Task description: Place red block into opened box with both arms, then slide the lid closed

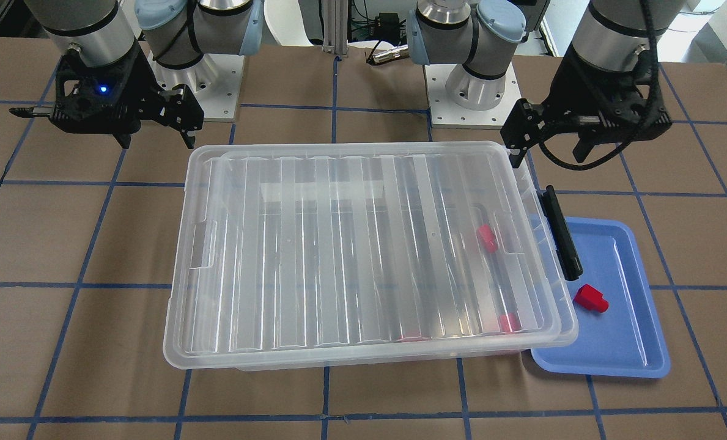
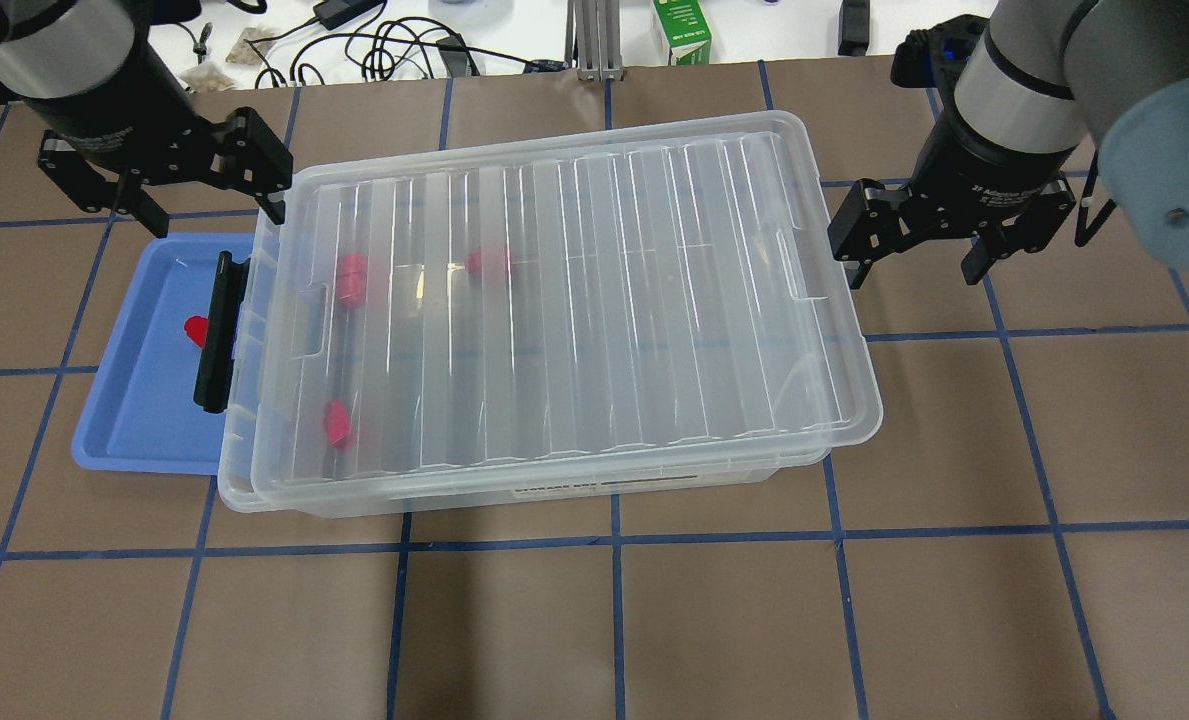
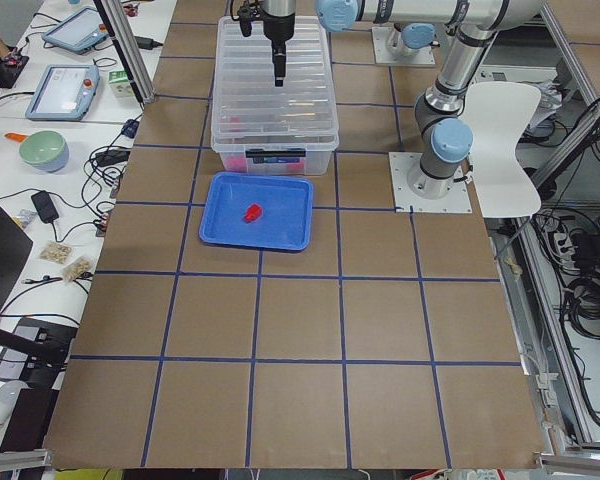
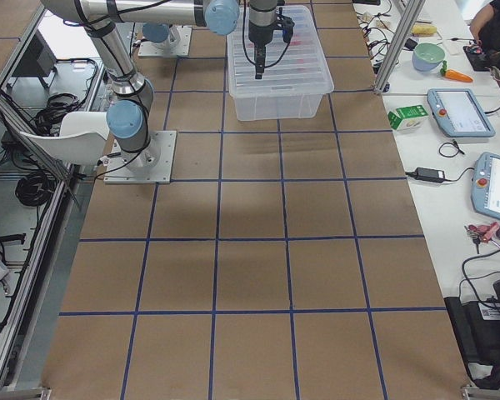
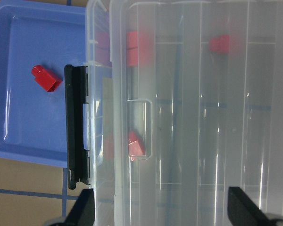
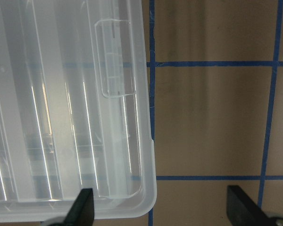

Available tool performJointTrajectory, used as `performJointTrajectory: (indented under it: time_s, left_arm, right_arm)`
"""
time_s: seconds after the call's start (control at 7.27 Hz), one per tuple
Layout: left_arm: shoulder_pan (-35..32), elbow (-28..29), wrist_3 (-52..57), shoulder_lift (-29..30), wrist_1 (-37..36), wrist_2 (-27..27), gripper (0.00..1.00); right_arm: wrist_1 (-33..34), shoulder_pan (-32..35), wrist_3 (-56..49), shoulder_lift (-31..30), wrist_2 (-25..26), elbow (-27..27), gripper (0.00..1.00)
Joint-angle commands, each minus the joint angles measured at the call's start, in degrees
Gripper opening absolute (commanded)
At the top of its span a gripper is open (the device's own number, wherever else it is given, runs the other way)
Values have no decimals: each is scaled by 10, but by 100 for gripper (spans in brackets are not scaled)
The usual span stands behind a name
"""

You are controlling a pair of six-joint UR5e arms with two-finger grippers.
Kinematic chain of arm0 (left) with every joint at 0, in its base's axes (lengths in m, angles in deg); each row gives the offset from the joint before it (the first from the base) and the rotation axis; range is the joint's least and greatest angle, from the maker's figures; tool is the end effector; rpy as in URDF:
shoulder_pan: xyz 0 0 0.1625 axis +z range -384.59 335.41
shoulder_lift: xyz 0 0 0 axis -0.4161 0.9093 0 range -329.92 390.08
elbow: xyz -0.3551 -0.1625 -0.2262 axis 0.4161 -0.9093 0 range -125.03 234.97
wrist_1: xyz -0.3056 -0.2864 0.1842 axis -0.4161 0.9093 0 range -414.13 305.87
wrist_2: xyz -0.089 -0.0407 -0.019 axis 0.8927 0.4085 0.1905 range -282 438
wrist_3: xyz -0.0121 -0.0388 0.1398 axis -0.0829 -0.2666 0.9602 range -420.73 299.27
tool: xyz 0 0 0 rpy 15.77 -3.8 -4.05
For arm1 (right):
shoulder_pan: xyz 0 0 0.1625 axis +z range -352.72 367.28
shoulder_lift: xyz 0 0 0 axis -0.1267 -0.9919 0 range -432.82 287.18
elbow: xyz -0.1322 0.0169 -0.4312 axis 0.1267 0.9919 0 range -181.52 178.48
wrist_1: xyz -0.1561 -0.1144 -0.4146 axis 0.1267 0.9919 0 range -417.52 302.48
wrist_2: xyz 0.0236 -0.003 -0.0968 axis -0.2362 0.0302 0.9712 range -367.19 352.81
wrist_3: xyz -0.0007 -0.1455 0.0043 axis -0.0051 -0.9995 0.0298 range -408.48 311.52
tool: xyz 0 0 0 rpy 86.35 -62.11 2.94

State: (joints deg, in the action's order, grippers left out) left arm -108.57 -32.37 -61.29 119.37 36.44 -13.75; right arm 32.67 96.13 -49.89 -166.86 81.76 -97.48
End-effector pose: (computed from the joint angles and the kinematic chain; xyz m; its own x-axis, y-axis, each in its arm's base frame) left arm -0.0716 -0.5486 0.4991 -0.9928 -0.1160 -0.0299 -0.1145 0.9922 -0.0491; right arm 0.1258 -0.5036 0.4495 -0.9998 -0.0039 -0.0190 -0.0045 0.9996 0.0295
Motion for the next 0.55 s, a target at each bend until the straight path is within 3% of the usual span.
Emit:
performJointTrajectory:
  time_s: [0.0,0.41]
  left_arm:
    - [30,11,15,0,12,4,100]
    - [27,9,16,0,12,4,100]
  right_arm:
    - [-2,0,0,0,0,0,100]
    - [2,-1,-1,3,2,0,100]
